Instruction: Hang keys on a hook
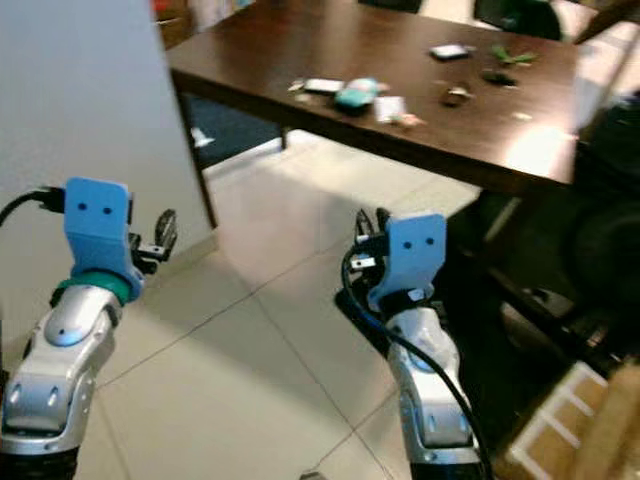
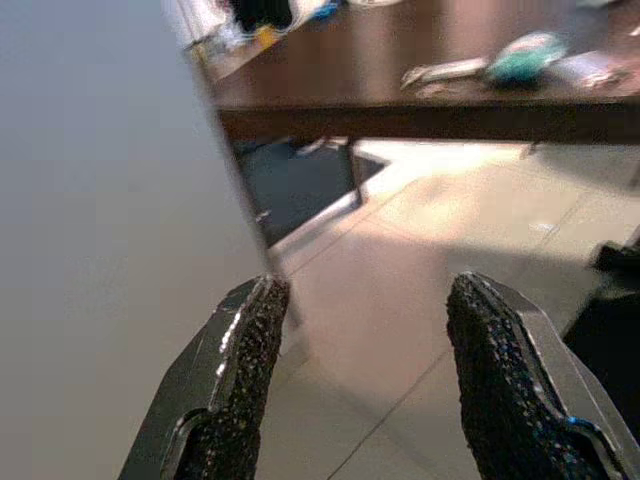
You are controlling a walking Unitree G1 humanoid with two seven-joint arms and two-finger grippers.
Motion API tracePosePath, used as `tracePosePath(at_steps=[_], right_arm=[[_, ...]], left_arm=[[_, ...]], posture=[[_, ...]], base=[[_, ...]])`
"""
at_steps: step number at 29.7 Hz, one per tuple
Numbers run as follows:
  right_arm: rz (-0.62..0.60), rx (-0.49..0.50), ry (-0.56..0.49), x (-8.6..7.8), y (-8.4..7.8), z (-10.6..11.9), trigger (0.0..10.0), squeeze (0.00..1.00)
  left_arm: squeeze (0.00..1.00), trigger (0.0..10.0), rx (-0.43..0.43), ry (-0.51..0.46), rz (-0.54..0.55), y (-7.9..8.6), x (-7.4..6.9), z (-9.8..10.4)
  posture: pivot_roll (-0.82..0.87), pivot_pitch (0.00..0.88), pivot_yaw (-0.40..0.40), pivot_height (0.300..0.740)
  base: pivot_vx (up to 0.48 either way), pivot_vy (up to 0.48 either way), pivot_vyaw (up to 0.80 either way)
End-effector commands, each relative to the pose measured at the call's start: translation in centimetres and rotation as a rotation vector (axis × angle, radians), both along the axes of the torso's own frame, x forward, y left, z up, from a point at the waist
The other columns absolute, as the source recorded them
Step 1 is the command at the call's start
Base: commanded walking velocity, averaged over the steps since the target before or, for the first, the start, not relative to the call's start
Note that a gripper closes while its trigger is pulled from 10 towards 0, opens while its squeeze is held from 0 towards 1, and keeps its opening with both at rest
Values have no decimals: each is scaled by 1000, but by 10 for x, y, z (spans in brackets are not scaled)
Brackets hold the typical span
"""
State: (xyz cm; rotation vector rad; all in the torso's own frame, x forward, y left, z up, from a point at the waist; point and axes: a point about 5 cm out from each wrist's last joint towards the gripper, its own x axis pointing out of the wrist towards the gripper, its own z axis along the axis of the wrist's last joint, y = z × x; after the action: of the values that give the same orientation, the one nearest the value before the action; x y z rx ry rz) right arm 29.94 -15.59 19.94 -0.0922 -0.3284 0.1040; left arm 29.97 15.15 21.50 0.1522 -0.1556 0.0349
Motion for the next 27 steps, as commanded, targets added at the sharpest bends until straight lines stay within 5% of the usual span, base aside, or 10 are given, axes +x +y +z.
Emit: tracePosePath(at_steps=[1,8,16,27], right_arm=[[4,4,13,-1,2,-4,10000,0],[4,4,15,-1,3,-5,10000,0],[1,5,14,-2,3,-5,10000,0],[2,2,11,-2,3,-5,10000,0]], left_arm=[[0,10000,-2,25,14,5,-2,-6],[0,10000,8,22,8,5,-2,-7],[0,10000,27,9,-8,4,-2,-7],[0,10000,27,10,-13,3,-2,-7]], posture=[[-126,68,107,740],[-125,70,110,740],[-125,71,113,740],[-123,71,113,740]], base=[[0,0,-800],[0,0,-800],[453,0,-605],[469,0,0]])
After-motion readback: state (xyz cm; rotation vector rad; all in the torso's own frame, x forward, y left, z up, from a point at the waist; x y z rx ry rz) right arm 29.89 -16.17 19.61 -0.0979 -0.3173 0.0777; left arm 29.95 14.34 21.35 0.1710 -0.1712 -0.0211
